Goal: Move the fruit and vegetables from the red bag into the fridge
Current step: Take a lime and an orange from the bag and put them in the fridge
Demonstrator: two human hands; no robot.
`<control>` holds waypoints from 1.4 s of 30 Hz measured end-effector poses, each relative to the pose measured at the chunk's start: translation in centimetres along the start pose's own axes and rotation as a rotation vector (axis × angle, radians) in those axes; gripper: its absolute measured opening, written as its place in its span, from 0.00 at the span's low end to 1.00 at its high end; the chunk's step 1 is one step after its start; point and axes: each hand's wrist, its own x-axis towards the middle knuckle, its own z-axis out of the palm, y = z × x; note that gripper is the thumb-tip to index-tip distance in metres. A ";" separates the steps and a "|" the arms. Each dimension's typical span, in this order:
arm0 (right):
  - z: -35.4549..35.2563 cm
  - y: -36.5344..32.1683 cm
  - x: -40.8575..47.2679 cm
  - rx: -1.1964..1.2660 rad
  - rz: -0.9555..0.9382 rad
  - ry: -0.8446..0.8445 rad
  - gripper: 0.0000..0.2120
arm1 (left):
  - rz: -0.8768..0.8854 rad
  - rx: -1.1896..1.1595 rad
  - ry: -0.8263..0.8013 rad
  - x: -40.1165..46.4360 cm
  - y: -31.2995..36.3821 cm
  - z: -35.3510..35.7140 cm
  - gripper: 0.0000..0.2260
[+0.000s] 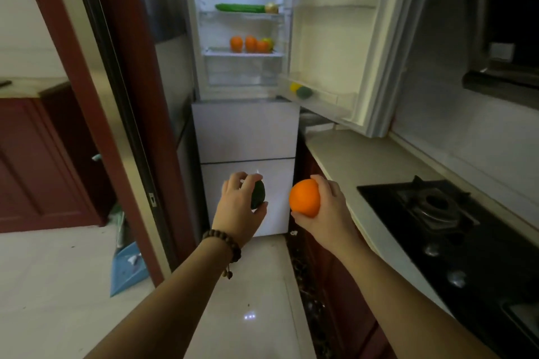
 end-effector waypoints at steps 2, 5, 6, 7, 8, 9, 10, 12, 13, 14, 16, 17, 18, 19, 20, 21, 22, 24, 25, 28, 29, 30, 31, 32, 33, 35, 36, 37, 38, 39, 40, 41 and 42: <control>0.8 0.7 4.0 -0.004 -0.009 0.005 0.41 | -0.004 0.003 0.018 3.4 -1.1 1.3 0.24; 1.7 1.8 10.8 0.004 -0.036 0.013 0.41 | -0.012 0.020 0.021 9.5 -2.5 3.3 0.23; 2.0 2.1 13.2 0.009 -0.050 0.013 0.41 | -0.015 0.034 0.020 11.7 -3.0 3.9 0.23; 2.1 2.5 15.7 0.016 -0.060 0.013 0.41 | -0.017 0.047 0.025 13.9 -3.4 4.5 0.23; 2.3 2.7 18.1 0.026 -0.070 0.014 0.41 | -0.020 0.056 0.036 16.2 -3.9 4.9 0.23; 2.5 2.9 20.5 0.036 -0.080 0.012 0.41 | -0.023 0.058 0.050 18.4 -4.2 5.2 0.23; 2.7 3.1 22.8 0.041 -0.094 0.008 0.41 | -0.024 0.057 0.063 20.5 -4.7 5.5 0.23; 3.3 3.2 27.0 0.046 -0.115 0.000 0.42 | -0.036 0.059 0.086 24.4 -5.6 5.9 0.23; 3.8 3.1 28.9 0.054 -0.126 -0.002 0.42 | -0.048 0.063 0.093 26.1 -6.2 6.1 0.23; 4.2 3.0 30.6 0.063 -0.141 -0.001 0.42 | -0.059 0.069 0.100 27.6 -6.7 6.2 0.23; 5.3 2.7 33.9 0.066 -0.181 0.005 0.41 | -0.065 0.082 0.116 30.6 -8.0 6.4 0.23; 5.9 2.4 35.4 0.062 -0.199 0.004 0.41 | -0.065 0.088 0.125 31.9 -8.7 6.5 0.23; 6.5 2.1 36.9 0.060 -0.214 -0.001 0.41 | -0.067 0.093 0.133 33.3 -9.4 6.5 0.23; 7.0 1.9 38.3 0.060 -0.225 -0.008 0.41 | -0.071 0.096 0.140 34.6 -10.2 6.5 0.23; 7.6 1.6 39.8 0.058 -0.236 -0.015 0.41 | -0.076 0.097 0.148 36.0 -11.0 6.6 0.23; 8.3 1.3 41.4 0.052 -0.247 -0.020 0.41 | -0.080 0.097 0.156 37.3 -11.8 6.6 0.23; 9.0 1.1 42.9 0.048 -0.257 -0.022 0.41 | -0.083 0.097 0.164 38.7 -12.7 6.7 0.23; 10.6 0.6 46.2 0.057 -0.270 -0.033 0.41 | -0.084 0.103 0.180 41.5 -14.5 6.8 0.24; 11.5 0.4 47.8 0.064 -0.275 -0.037 0.42 | -0.084 0.107 0.184 42.9 -15.5 6.9 0.24; 14.2 -0.4 52.9 0.060 -0.292 -0.025 0.42 | -0.087 0.099 0.196 47.2 -19.0 7.3 0.24; 15.1 -0.8 54.6 0.050 -0.298 -0.020 0.42 | -0.083 0.093 0.200 48.7 -20.3 7.4 0.24; 16.0 -1.3 56.4 0.038 -0.305 -0.016 0.42 | -0.080 0.088 0.202 50.4 -21.6 7.6 0.24; 17.0 -1.8 58.2 0.026 -0.310 -0.010 0.41 | -0.082 0.084 0.201 52.2 -22.8 7.6 0.25; 17.9 -2.3 60.1 0.017 -0.311 -0.001 0.41 | -0.086 0.074 0.199 54.0 -23.9 7.6 0.25; 18.7 -2.9 62.2 0.015 -0.306 0.006 0.41 | -0.090 0.060 0.197 56.0 -25.0 7.5 0.25; 20.3 -4.2 66.3 0.027 -0.304 0.017 0.42 | -0.077 0.047 0.211 60.1 -27.0 7.3 0.25; 21.0 -4.8 68.3 0.032 -0.311 0.021 0.42 | -0.063 0.053 0.221 62.0 -28.0 7.2 0.25; 21.6 -5.3 70.3 0.034 -0.315 0.029 0.42 | -0.047 0.055 0.229 63.9 -29.0 7.1 0.25; 22.2 -5.8 72.2 0.032 -0.313 0.042 0.42 | -0.033 0.046 0.234 65.7 -29.9 7.1 0.25; 22.6 -6.1 73.9 0.026 -0.307 0.056 0.42 | -0.017 0.031 0.241 67.4 -30.6 7.1 0.25; 23.0 -6.4 75.5 0.016 -0.301 0.069 0.41 | 0.001 0.023 0.253 69.1 -31.2 7.2 0.25; 23.4 -6.5 77.0 0.003 -0.289 0.077 0.42 | 0.021 0.025 0.268 70.6 -31.8 7.4 0.25; 23.6 -6.6 78.5 -0.010 -0.278 0.082 0.42 | 0.039 0.032 0.277 72.0 -32.3 7.7 0.24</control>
